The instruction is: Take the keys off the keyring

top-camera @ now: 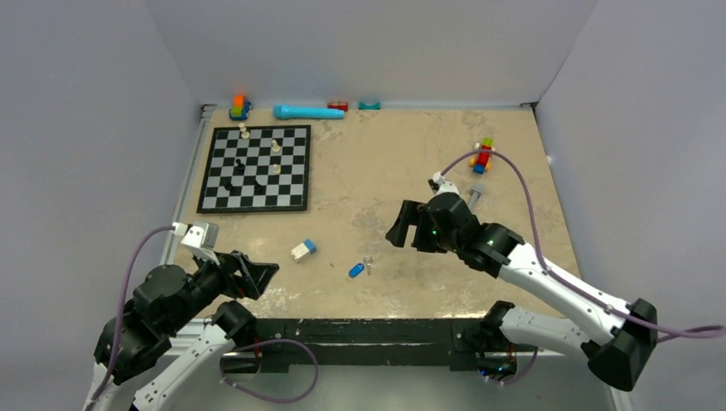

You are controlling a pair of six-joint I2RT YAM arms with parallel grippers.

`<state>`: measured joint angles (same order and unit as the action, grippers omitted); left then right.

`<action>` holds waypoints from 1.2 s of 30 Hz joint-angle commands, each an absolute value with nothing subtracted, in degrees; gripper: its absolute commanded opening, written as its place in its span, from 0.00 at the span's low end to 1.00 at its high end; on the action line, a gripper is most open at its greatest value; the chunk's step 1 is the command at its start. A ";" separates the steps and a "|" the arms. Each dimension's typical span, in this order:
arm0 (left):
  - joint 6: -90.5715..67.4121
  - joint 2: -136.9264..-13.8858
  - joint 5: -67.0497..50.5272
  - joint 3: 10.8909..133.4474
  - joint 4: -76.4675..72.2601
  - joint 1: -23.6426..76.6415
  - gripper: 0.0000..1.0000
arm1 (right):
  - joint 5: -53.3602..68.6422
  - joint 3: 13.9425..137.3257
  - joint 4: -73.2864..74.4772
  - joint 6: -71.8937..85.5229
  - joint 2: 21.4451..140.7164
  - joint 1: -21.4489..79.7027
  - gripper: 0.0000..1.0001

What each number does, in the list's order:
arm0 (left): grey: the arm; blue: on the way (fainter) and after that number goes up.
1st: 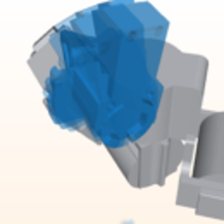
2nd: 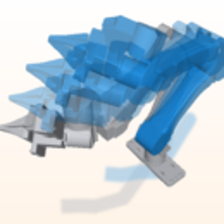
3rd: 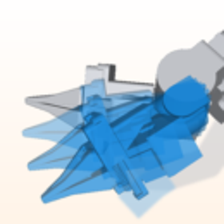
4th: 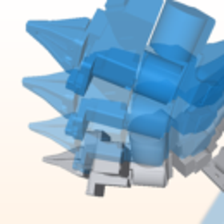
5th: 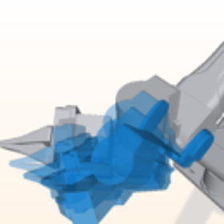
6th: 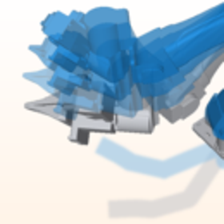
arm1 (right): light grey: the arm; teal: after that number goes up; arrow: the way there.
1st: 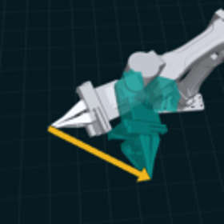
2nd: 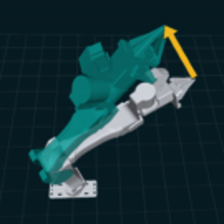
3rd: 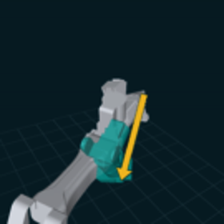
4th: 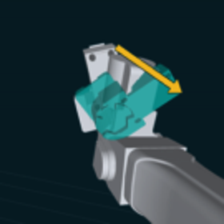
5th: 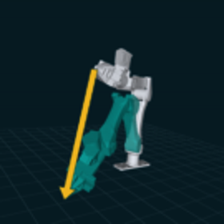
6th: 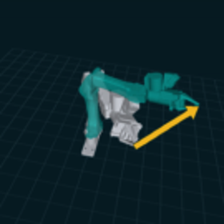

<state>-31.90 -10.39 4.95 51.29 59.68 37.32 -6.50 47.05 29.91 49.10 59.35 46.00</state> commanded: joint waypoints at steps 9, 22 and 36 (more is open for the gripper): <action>-31.25 -10.94 5.12 50.99 59.33 37.53 0.96 | -15.99 61.49 44.63 42.44 44.38 45.90 0.97; -31.33 -10.63 5.19 50.90 59.41 37.58 0.96 | -22.23 64.04 37.34 43.94 34.60 45.97 0.98; -31.63 -10.21 5.80 50.98 59.68 37.60 0.96 | -20.50 56.31 40.27 45.04 23.30 45.93 0.98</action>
<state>-31.92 -10.39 4.99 50.98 59.70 37.32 -19.00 57.58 35.55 43.11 25.43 46.00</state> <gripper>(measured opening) 0.965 0.983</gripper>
